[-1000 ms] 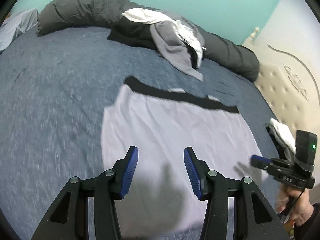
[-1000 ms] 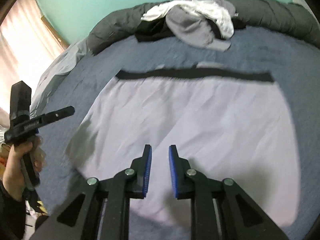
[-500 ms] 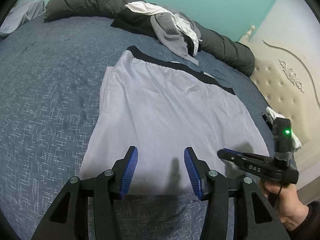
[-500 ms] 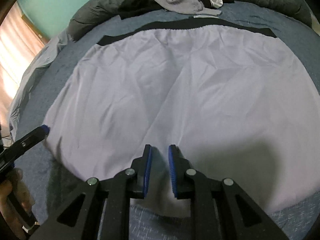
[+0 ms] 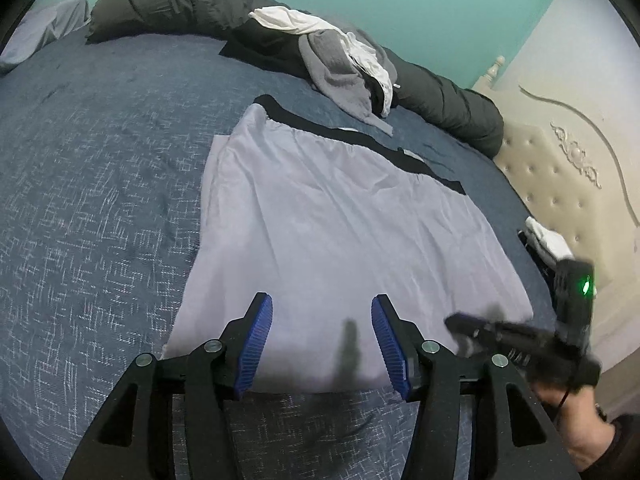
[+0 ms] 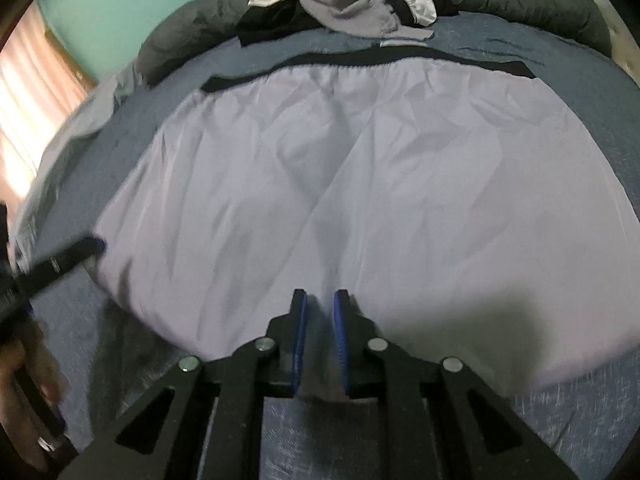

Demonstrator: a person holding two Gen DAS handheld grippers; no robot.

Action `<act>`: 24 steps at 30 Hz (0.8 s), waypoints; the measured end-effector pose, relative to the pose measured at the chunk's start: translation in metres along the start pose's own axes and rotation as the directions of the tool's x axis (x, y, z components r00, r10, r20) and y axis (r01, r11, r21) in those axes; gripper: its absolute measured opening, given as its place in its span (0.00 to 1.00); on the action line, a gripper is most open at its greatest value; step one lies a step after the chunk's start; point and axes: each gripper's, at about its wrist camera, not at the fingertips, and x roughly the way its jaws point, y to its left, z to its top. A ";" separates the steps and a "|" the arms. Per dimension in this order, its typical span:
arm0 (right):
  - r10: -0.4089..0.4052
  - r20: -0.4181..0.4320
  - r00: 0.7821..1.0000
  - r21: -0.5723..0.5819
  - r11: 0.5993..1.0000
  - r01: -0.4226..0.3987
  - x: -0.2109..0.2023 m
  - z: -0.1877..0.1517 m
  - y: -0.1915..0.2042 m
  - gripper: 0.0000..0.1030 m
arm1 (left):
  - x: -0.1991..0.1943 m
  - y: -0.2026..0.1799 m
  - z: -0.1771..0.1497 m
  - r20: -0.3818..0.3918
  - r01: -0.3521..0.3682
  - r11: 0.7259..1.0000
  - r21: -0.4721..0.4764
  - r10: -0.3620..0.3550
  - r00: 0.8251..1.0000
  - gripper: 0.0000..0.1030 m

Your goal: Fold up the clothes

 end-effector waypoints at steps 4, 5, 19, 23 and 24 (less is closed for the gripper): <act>-0.014 -0.031 0.999 0.009 1.000 0.014 0.020 -0.009 -0.002 0.08 | 0.000 0.003 0.000 -0.004 0.001 1.000 -0.005 -0.001 1.000 0.55; -0.019 -0.033 0.999 0.002 1.000 0.019 0.023 -0.010 -0.002 0.08 | 0.000 0.004 0.000 -0.004 0.001 1.000 -0.004 -0.001 1.000 0.55; -0.023 -0.032 0.999 -0.011 1.000 0.023 0.016 -0.022 0.000 0.07 | -0.002 0.009 0.004 -0.001 0.013 1.000 -0.016 -0.013 1.000 0.55; -0.031 -0.034 0.999 -0.027 0.999 0.030 0.011 -0.018 0.005 0.07 | -0.002 0.012 0.004 -0.001 0.015 1.000 -0.019 -0.015 1.000 0.55; -0.023 -0.017 1.000 -0.017 1.000 0.023 0.004 -0.017 0.004 0.07 | -0.002 0.012 0.005 -0.001 0.015 1.000 -0.019 -0.015 1.000 0.56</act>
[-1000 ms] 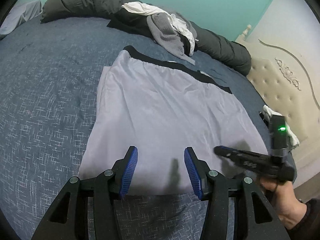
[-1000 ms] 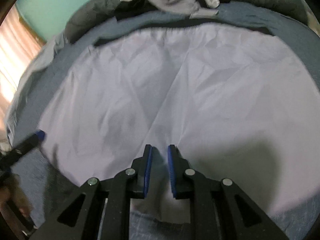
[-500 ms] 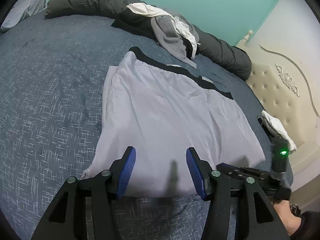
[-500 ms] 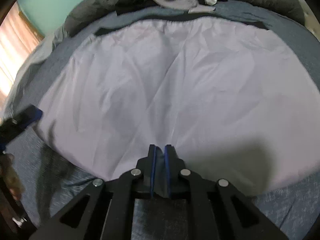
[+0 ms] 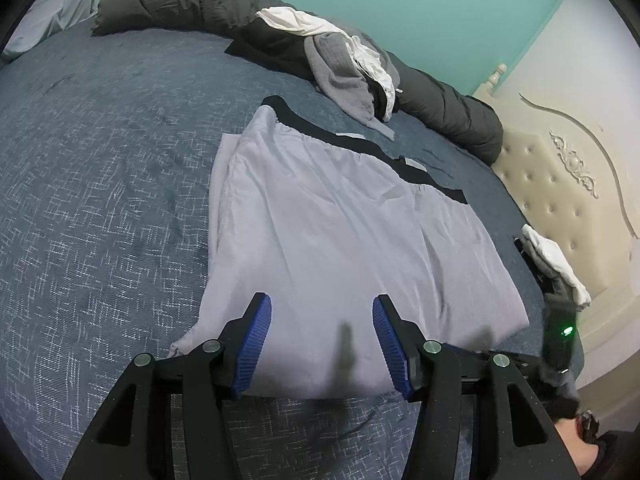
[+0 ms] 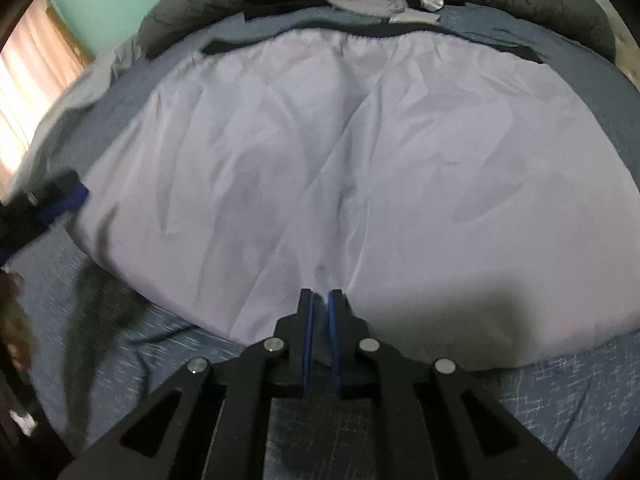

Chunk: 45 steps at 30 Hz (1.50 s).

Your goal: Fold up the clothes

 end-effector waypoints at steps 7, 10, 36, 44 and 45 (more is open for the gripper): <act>-0.016 -0.029 0.999 -0.044 0.999 0.015 0.007 -0.009 0.000 0.06 | 0.000 0.003 0.001 -0.005 0.002 1.000 -0.006 -0.002 1.000 0.56; -0.009 -0.019 1.000 -0.023 1.000 0.008 -0.003 -0.007 0.001 0.06 | -0.001 0.003 0.001 -0.003 0.001 1.000 -0.004 -0.001 1.000 0.56; -0.086 -0.061 0.994 -0.046 0.995 0.084 0.040 0.104 0.004 0.06 | -0.001 0.010 0.003 -0.015 -0.002 1.000 -0.003 0.002 1.000 0.57; -0.124 -0.063 0.990 -0.023 0.992 0.123 0.077 0.172 -0.008 0.06 | 0.001 0.015 0.003 -0.028 0.003 1.000 -0.017 -0.003 1.000 0.57; -0.128 -0.060 0.990 -0.022 0.992 0.127 0.081 0.180 -0.010 0.06 | 0.000 0.016 0.003 -0.027 0.003 1.000 -0.016 -0.004 1.000 0.57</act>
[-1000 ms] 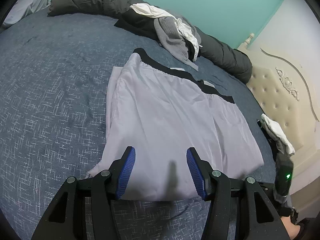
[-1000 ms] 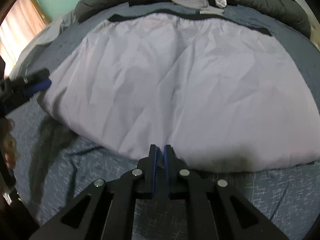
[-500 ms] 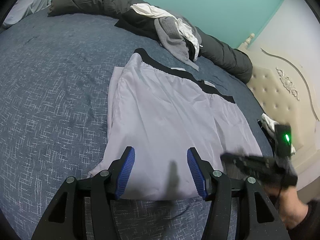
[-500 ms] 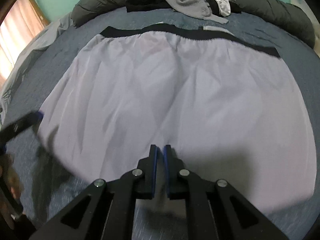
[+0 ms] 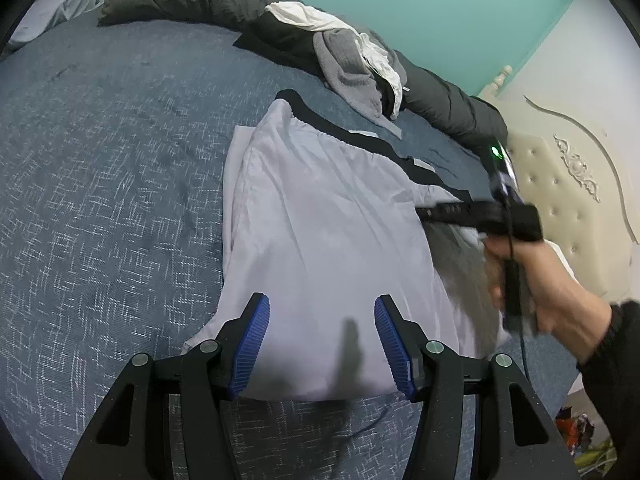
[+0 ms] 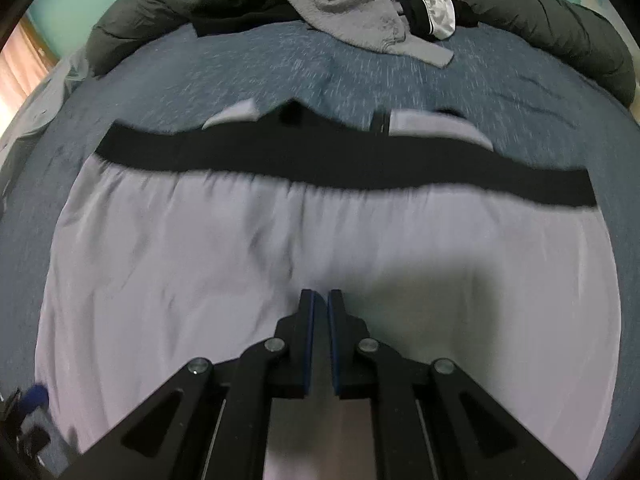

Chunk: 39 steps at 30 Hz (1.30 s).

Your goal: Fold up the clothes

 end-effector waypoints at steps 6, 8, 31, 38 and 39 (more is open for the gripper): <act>-0.006 0.027 1.000 0.021 1.000 0.005 0.018 0.039 -0.011 0.06 | -0.001 0.006 0.003 0.000 0.004 1.000 -0.004 -0.004 1.000 0.58; -0.008 0.032 0.999 0.027 1.000 0.007 0.025 0.053 -0.014 0.06 | 0.001 0.007 0.003 -0.001 0.006 1.000 -0.007 -0.006 1.000 0.58; 0.189 0.199 0.962 0.073 0.976 -0.207 -0.110 -0.083 -0.077 0.06 | -0.021 0.040 0.000 0.017 -0.047 0.994 -0.099 0.049 0.999 0.68; 0.125 0.181 0.976 0.160 0.975 -0.154 -0.119 -0.148 -0.103 0.09 | -0.008 0.052 -0.010 -0.028 -0.001 0.985 -0.175 -0.004 1.000 0.68; 0.120 0.180 0.976 0.163 0.975 -0.149 -0.120 -0.155 -0.105 0.09 | -0.007 0.052 -0.011 -0.035 -0.005 0.985 -0.175 -0.001 0.999 0.68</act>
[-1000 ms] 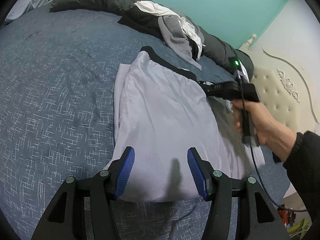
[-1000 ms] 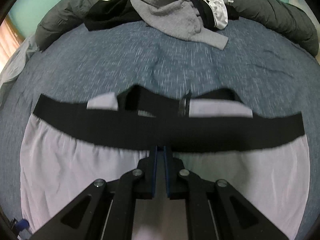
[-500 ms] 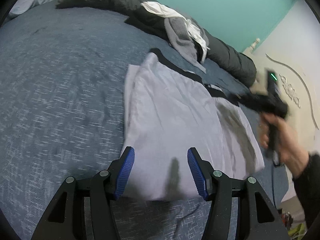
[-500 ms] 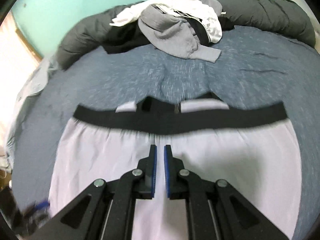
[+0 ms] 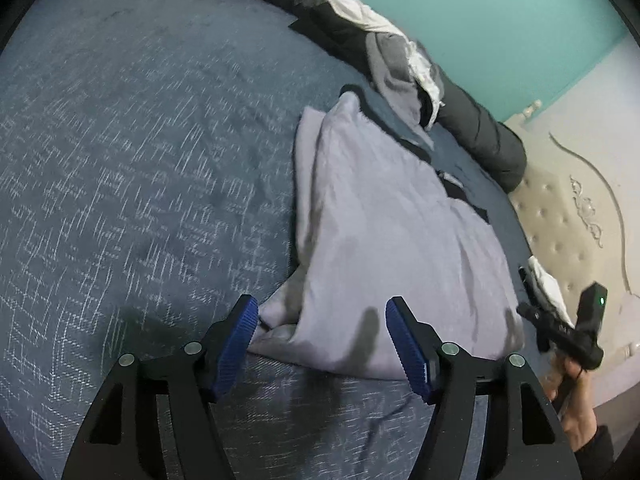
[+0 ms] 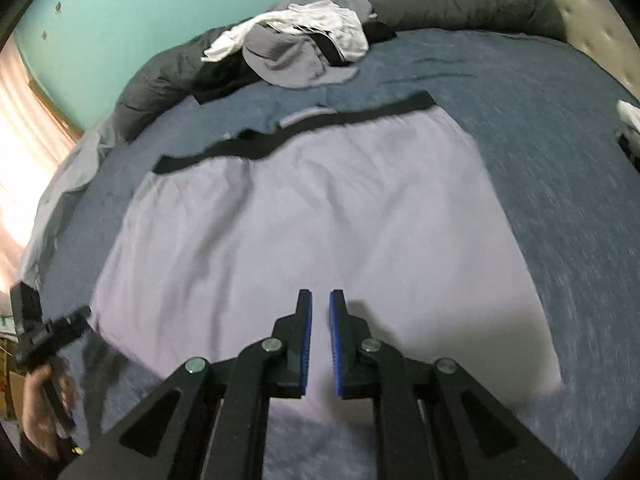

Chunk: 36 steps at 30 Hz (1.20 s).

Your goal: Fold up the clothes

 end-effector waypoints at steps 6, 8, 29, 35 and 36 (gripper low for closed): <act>0.003 0.050 0.999 0.055 0.998 -0.006 -0.011 -0.033 -0.018 0.13 | 0.007 0.003 -0.008 -0.018 0.006 1.000 -0.018 -0.006 1.000 0.68; 0.013 0.078 0.997 0.075 0.997 -0.019 -0.015 -0.043 -0.025 0.15 | 0.006 0.001 -0.009 -0.014 -0.003 1.000 -0.008 0.003 1.000 0.68; 0.089 0.129 0.988 0.092 0.991 -0.101 -0.008 -0.058 -0.048 0.17 | -0.012 0.006 -0.021 -0.003 0.009 0.995 -0.098 -0.009 1.000 0.64; 0.110 0.139 0.984 0.081 0.989 -0.122 -0.012 -0.058 -0.043 0.17 | -0.010 0.004 -0.033 -0.035 0.029 0.990 -0.136 -0.034 0.999 0.64; 0.112 0.139 0.984 0.082 0.989 -0.124 -0.012 -0.058 -0.044 0.17 | -0.008 0.004 -0.032 -0.033 0.036 0.989 -0.146 -0.042 0.999 0.64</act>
